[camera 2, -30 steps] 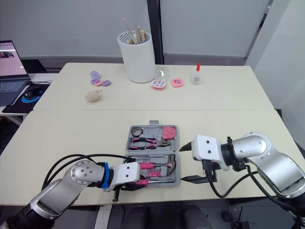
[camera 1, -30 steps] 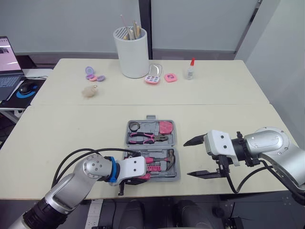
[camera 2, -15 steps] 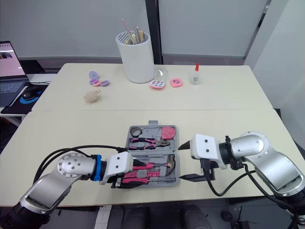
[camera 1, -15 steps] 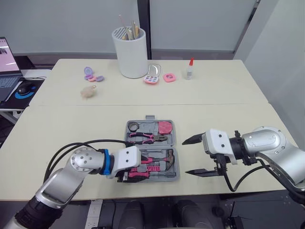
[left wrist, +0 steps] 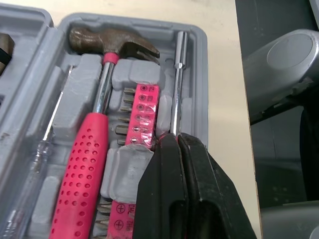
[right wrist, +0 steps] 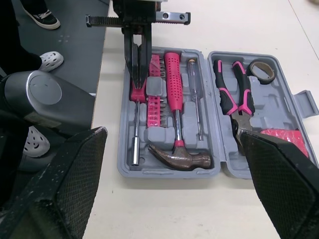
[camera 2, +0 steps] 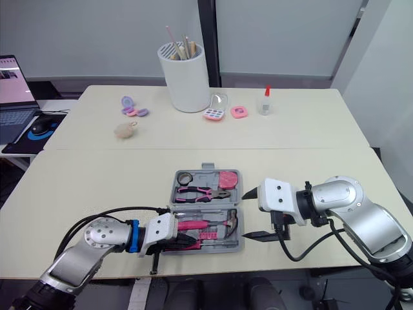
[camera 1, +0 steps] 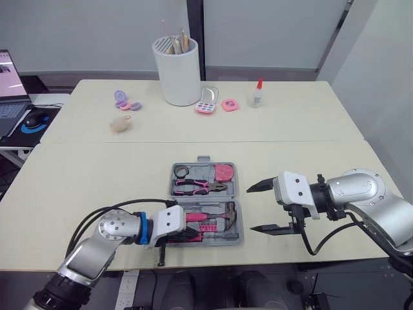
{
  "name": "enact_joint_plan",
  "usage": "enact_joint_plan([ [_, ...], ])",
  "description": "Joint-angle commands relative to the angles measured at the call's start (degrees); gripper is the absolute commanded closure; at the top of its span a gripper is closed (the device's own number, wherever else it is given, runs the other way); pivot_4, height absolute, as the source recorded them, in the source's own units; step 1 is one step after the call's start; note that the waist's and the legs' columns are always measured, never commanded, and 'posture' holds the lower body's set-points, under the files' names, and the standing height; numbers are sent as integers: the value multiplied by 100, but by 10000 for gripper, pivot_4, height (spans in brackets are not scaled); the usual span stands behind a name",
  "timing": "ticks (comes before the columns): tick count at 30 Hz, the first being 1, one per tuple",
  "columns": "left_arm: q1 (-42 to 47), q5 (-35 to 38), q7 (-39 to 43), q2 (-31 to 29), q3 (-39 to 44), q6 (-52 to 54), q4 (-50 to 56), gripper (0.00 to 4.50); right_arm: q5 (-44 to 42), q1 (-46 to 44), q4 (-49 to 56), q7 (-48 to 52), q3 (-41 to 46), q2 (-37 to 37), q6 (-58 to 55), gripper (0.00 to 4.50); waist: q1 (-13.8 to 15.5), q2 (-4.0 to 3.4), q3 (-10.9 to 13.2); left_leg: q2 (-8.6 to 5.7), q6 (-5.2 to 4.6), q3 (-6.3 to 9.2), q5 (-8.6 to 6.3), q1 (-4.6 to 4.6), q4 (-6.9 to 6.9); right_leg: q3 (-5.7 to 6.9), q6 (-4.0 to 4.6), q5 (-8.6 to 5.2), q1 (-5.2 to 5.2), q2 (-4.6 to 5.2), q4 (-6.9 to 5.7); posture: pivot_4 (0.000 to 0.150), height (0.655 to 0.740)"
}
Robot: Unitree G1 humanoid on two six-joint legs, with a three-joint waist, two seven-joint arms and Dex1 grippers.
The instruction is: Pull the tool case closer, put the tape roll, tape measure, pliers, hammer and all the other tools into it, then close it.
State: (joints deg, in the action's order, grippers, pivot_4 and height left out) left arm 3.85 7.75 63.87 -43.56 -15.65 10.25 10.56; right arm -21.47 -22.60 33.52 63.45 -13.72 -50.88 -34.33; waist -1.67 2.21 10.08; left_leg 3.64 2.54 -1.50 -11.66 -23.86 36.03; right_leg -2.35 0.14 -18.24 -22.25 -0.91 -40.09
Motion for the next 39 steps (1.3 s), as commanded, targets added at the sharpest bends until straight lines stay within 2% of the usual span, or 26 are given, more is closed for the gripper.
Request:
enact_joint_plan([
  [1,17,-224,-31,42,-147,-269,-189,44824,-9,-35,123,-44,98,-12,17,0,-1,0,0,0,0,0,0,0,0,0,0,0,0,0,0,1500,7400],
  [6,-53,-292,-40,88,-161,-466,-432,44824,20,-8,77,-75,111,-18,25,0,1,-6,-6,0,0,-1,0,2,0,-1,0,0,3,1,0,1500,7400],
  [9,-81,315,-123,221,249,-78,20,44824,110,-31,-103,-108,79,10,108,0,0,-9,-9,0,0,0,0,2,1,-1,-1,1,4,1,0,1500,7400],
  [11,-34,656,-224,192,612,237,363,44824,557,-141,-481,-250,-108,22,383,0,-2,-8,-8,0,0,0,0,0,2,0,-1,1,3,1,0,1500,7400],
  [15,81,864,-392,-95,1214,704,621,44824,1516,-355,-1481,-537,-527,112,991,0,-4,-8,-8,1,0,1,0,3,3,1,-3,1,3,0,-2,1500,7400],
  [18,202,859,-548,-394,1669,946,511,45000,2020,-546,-2212,-643,-801,329,1365,6202,-25,-8,-8,-1,0,-2,0,6,2,-2,-2,2,1,-2,-3,1500,7400],
  [22,112,284,-602,-809,1715,473,-288,45000,2538,-795,-2890,-752,-1179,780,1470,19084,-51,-12,-7,-1,0,-3,0,7,0,-13,-1,3,-4,-3,-4,1500,7400],
  [31,470,-110,-814,-507,1405,279,-1242,45000,3023,-1051,-3770,-633,-1505,1450,1840,39535,16,-11,-7,-2,0,-12,0,-1,4,-4,-3,5,-4,3,-3,1500,7400],
  [34,621,-252,-847,-258,1174,214,-1534,45000,3118,-1054,-3983,-589,-1582,1622,1986,44951,8,-11,-7,-2,0,-14,0,-1,5,-5,-5,6,-4,2,-4,1500,7400],
  [39,877,-501,-905,13,877,90,-1923,45000,3384,-1186,-4359,-589,-1732,1866,2267,44951,2,-10,-8,-1,0,-12,0,-2,4,-4,-4,6,-5,1,-8,1500,7400],
])
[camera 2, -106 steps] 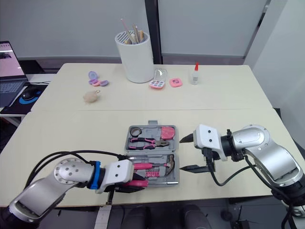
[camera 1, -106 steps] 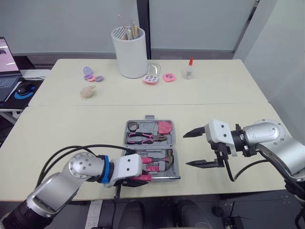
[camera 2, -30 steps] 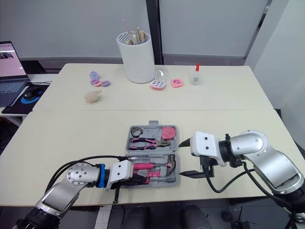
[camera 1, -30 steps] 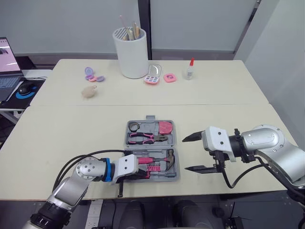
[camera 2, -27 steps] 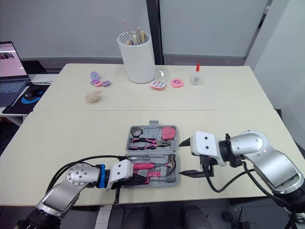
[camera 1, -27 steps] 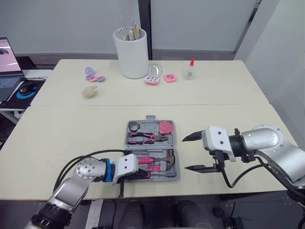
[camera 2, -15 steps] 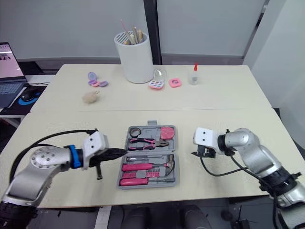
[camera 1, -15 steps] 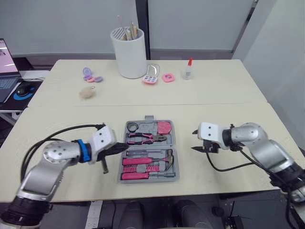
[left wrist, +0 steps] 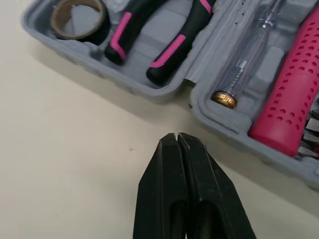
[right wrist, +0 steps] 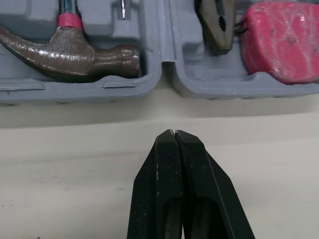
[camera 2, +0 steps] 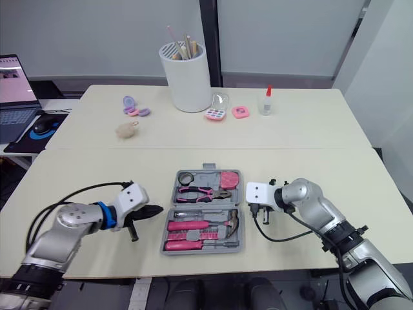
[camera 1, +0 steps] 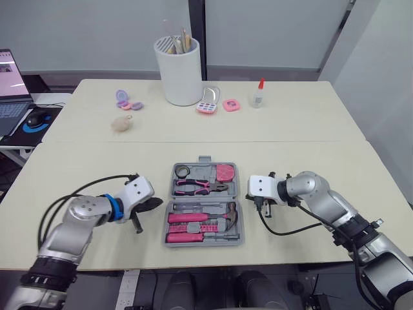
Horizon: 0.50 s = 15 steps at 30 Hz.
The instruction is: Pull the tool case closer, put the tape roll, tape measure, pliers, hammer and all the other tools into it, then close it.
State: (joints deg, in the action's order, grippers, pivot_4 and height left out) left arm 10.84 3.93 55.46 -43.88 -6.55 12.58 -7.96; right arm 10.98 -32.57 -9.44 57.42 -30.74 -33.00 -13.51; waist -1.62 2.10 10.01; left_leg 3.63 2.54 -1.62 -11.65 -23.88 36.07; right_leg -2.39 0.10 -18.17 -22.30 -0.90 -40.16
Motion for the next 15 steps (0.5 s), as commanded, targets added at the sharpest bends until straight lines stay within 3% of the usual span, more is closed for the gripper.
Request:
enact_joint_plan([
  [1,219,-162,-78,84,-79,-179,-129,45000,194,-236,-134,12,-55,139,243,44951,-7,0,0,0,0,0,0,1,0,0,0,0,0,0,-3,1500,7400],
  [7,492,-263,-54,363,-272,-288,-251,45000,451,-486,-553,11,-188,505,483,44951,2,0,0,-2,0,1,0,7,4,-1,0,0,-1,-1,-21,1500,7400],
  [15,625,-208,194,567,-451,-85,49,45000,503,-446,-304,172,-170,713,406,44951,5,1,-1,-7,0,1,0,3,7,-1,0,0,0,1,-20,1500,7400],
])
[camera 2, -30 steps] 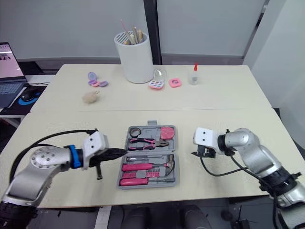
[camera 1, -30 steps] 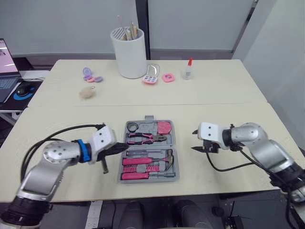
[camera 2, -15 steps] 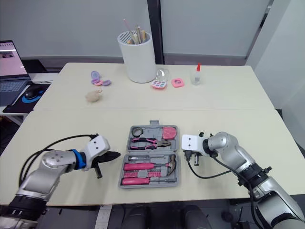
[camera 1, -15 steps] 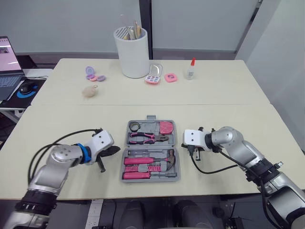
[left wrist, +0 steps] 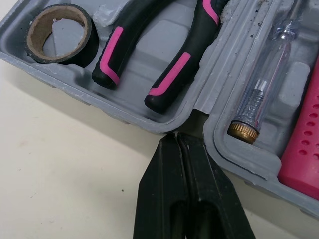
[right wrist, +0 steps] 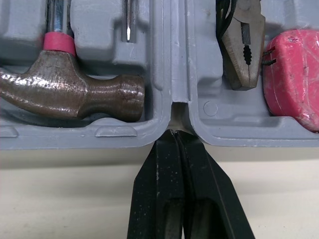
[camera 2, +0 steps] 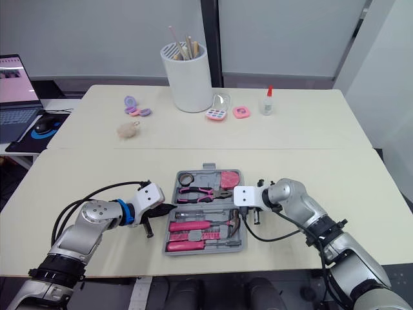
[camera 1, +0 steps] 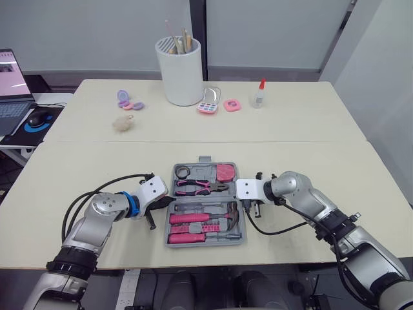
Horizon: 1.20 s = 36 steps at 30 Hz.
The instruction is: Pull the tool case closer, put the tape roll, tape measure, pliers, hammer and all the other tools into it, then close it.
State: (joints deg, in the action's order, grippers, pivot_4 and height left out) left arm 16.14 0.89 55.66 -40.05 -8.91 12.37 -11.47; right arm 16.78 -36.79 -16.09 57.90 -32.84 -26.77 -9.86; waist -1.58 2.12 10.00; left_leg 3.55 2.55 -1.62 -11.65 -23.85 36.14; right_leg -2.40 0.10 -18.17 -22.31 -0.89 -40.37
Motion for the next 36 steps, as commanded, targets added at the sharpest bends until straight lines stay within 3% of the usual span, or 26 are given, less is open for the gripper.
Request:
enact_joint_plan([
  [1,100,107,181,218,-226,-47,421,45000,-77,9,419,146,46,75,28,44951,3,0,0,0,0,1,0,0,0,1,0,0,0,0,0,1500,7400],
  [24,-589,166,414,170,-306,594,1353,45000,-269,1045,2098,525,359,-230,-1099,44951,-10,0,0,3,0,3,0,2,-1,-1,0,-1,0,-1,0,1500,7400],
  [36,-686,142,389,108,-271,647,1344,45000,-184,1116,2110,498,322,-219,-1135,44951,-25,0,0,2,0,2,0,3,-2,-2,0,-1,0,-3,0,1500,7400],
])
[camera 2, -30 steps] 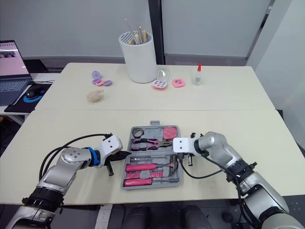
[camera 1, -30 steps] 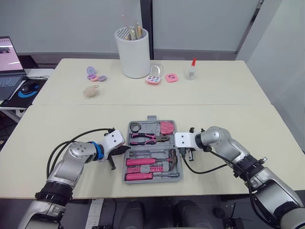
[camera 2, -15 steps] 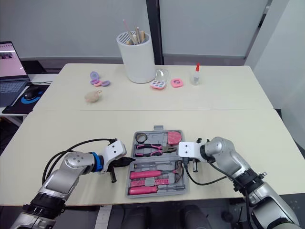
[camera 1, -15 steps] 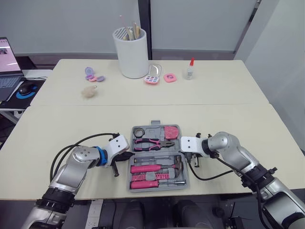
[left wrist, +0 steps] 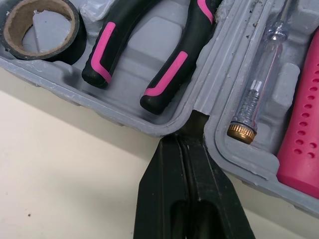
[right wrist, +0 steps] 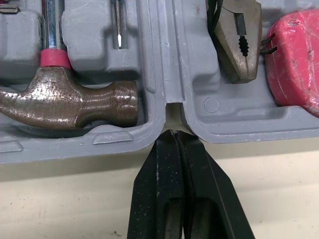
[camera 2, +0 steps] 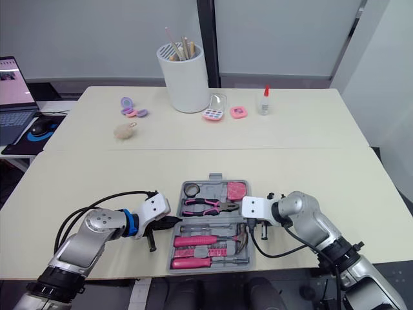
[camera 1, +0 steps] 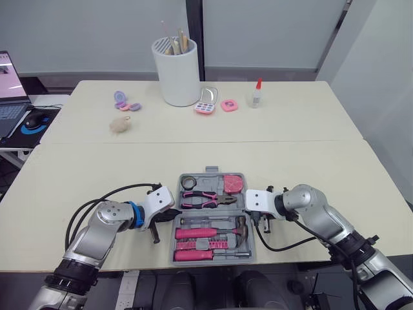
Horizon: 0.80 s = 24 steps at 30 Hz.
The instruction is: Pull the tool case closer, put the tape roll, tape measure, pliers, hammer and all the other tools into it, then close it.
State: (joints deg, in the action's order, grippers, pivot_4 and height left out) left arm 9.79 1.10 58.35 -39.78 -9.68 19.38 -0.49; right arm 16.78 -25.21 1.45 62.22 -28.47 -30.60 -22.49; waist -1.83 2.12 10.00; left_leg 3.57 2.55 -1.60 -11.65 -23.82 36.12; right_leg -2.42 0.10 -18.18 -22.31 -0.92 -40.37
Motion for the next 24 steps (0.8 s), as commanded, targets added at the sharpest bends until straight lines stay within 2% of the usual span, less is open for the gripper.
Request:
enact_joint_plan([
  [1,-55,122,118,82,-191,-50,246,45000,-187,-44,354,71,-114,162,128,44951,0,0,0,0,0,0,0,0,0,0,0,0,0,0,0,1500,7400],
  [9,-10,146,43,37,5,-123,29,45000,-152,-82,144,-67,82,49,123,44951,0,0,0,0,0,0,0,0,0,1,0,0,0,0,0,1500,7400],
  [16,-117,362,32,-387,613,-449,-240,45000,-450,-22,-16,-36,648,-468,100,44951,2,0,0,2,0,1,0,0,0,1,0,0,-1,0,0,1500,7400],
  [22,-557,847,185,-661,1252,-856,211,45000,-1192,-101,-300,123,1407,-744,-388,44951,-3,0,0,2,0,-2,0,0,-1,0,0,0,0,7,1,1500,7400],
  [24,-906,1321,484,-741,1527,-815,787,45000,-1771,-313,-591,118,1937,-570,-1077,40775,-13,1,1,6,0,-4,0,0,-2,-2,0,0,0,6,2,1500,7400],
])
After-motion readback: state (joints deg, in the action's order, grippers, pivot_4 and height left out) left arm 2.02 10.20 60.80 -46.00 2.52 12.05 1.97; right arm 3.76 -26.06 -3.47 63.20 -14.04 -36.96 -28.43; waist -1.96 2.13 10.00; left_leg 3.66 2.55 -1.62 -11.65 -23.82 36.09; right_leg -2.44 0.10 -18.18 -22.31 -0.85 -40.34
